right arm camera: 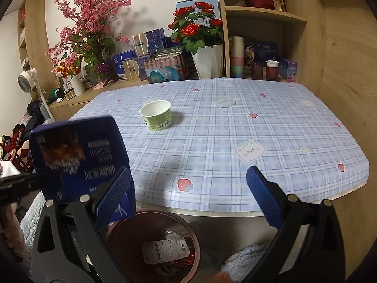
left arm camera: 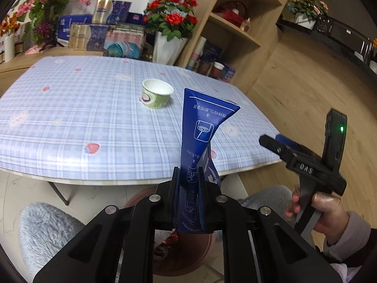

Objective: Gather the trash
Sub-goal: 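Lower the blue coffee pouch over the bin and open the left tool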

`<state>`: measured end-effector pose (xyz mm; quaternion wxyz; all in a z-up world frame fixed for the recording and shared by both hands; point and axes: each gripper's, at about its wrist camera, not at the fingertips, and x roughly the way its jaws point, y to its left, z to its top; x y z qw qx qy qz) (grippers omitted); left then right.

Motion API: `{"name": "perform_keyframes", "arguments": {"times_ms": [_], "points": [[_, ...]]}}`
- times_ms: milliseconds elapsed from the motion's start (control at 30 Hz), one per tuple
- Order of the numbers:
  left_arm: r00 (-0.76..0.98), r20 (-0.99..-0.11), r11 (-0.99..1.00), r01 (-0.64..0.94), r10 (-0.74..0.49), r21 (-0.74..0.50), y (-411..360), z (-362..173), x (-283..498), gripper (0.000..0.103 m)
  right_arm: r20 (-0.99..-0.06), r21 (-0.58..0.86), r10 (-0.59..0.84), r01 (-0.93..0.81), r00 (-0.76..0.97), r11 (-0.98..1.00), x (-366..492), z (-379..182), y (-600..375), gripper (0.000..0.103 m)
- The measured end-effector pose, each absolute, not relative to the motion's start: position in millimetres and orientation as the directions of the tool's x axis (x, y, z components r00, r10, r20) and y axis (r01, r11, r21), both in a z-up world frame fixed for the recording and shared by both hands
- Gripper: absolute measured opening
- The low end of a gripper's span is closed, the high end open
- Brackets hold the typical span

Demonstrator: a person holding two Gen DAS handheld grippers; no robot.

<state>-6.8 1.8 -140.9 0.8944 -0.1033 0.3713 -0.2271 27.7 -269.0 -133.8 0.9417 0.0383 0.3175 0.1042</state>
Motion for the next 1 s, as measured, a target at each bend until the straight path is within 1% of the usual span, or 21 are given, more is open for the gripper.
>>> {"name": "perform_keyframes", "arguments": {"times_ms": [300,367,400,467,500,533,567,633,700,733,833,1000], "points": [[0.559,-0.647,0.854,0.383,-0.519,-0.354,-14.2,-153.5,-7.2,0.014,-0.6,0.151,0.215,-0.155,0.771,0.976,29.3,-137.7,-274.3,0.097],[0.54,-0.658,0.849,0.385,-0.525,-0.361,-16.2,-157.0,-5.3,0.014,-0.601,0.151,0.214,-0.153,0.77,0.977,29.1,-138.7,-274.5,0.097],[0.534,-0.662,0.849,0.382,-0.526,-0.365,-17.0,-158.9,-5.3,0.017,-0.601,0.15,0.214,-0.154,0.77,0.977,28.9,-139.1,-274.3,0.098],[0.536,-0.66,0.85,0.368,-0.526,-0.378,-14.5,-160.5,-3.6,0.033,-0.601,0.148,0.211,-0.152,0.771,0.977,28.5,-139.5,-274.4,0.097],[0.543,-0.657,0.852,0.364,-0.522,-0.376,-13.4,-160.1,-3.3,0.045,-0.601,0.148,0.211,-0.152,0.771,0.977,28.2,-140.1,-274.6,0.097],[0.561,-0.652,0.86,0.355,-0.51,-0.368,-10.8,-159.1,-2.7,0.05,-0.601,0.148,0.211,-0.152,0.771,0.977,28.2,-140.2,-274.7,0.097],[0.571,-0.65,0.865,0.347,-0.501,-0.362,-8.4,-158.3,-1.9,0.052,-0.601,0.148,0.211,-0.151,0.771,0.977,28.2,-140.1,-274.6,0.097],[0.599,-0.643,0.879,0.316,-0.477,-0.358,0.1,-156.7,1.1,0.068,-0.6,0.149,0.211,-0.151,0.772,0.977,28.3,-140.1,-274.8,0.097],[0.622,-0.636,0.888,0.288,-0.458,-0.358,7.8,-155.2,2.8,0.076,-0.601,0.151,0.21,-0.148,0.772,0.977,28.5,-142.5,-275.4,0.097],[0.633,-0.635,0.895,0.271,-0.443,-0.355,11.6,-154.3,5.0,0.083,-0.6,0.157,0.214,-0.149,0.771,0.976,28.7,-143.3,-275.8,0.097],[0.668,-0.622,0.91,0.237,-0.408,-0.341,19.9,-150.3,10.9,0.095,-0.598,0.178,0.229,-0.151,0.768,0.972,31.7,-146.2,-279.2,0.097],[0.694,-0.62,0.929,0.231,-0.366,-0.289,23.7,-144.1,24.3,0.097,-0.617,0.189,0.223,-0.132,0.754,0.973,42.7,-150.5,-284.4,0.097]]}}
